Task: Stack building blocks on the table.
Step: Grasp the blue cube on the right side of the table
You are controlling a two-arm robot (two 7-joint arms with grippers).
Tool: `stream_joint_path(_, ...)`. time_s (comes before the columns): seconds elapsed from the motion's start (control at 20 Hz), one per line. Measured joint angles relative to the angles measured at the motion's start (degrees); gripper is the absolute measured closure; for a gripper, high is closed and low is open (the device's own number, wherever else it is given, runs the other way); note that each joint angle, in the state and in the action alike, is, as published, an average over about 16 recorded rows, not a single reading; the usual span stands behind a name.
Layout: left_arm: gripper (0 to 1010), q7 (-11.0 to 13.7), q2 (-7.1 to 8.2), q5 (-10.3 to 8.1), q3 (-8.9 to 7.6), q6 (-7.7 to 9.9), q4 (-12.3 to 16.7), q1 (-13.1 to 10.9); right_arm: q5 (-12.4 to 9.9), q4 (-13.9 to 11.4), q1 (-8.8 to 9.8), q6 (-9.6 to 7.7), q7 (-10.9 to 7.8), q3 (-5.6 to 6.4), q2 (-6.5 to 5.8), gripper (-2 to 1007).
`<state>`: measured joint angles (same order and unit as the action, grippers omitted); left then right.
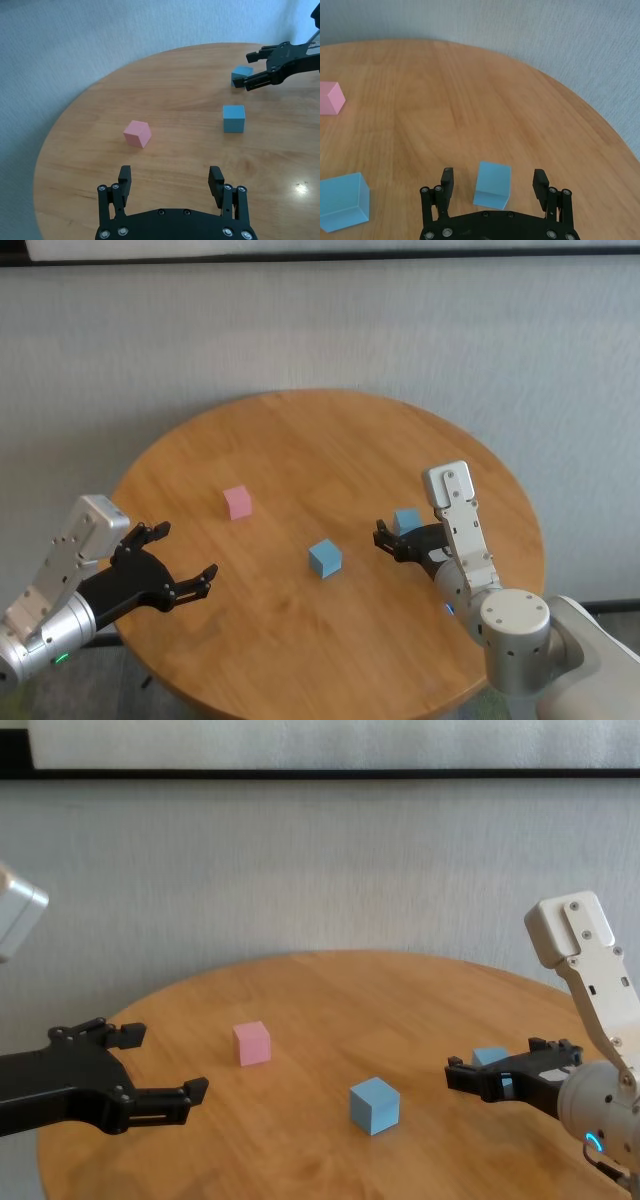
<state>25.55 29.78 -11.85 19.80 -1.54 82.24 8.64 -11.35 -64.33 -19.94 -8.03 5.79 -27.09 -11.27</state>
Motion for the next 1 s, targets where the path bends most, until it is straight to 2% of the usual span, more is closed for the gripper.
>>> stream_joint_path(0.55, 8, 0.0, -0.01, 0.0, 0.01, 0.0, -0.01, 0.02, 1.28, 3.41, -1.4, 0.82, -0.16, 0.73, 1.79, 8)
stream_joint_path(0.8, 9, 0.0, -0.01, 0.0, 0.01, 0.0, -0.01, 0.03, 1.72, 3.88, -1.53, 0.46, -0.24, 1.17, 2.18, 58)
stream_joint_path(1.0, 9, 0.0, 0.0, 0.0, 0.01, 0.01, -0.01, 0.03, 2.06, 3.92, -1.5, 0.05, -0.37, 1.56, 2.38, 137)
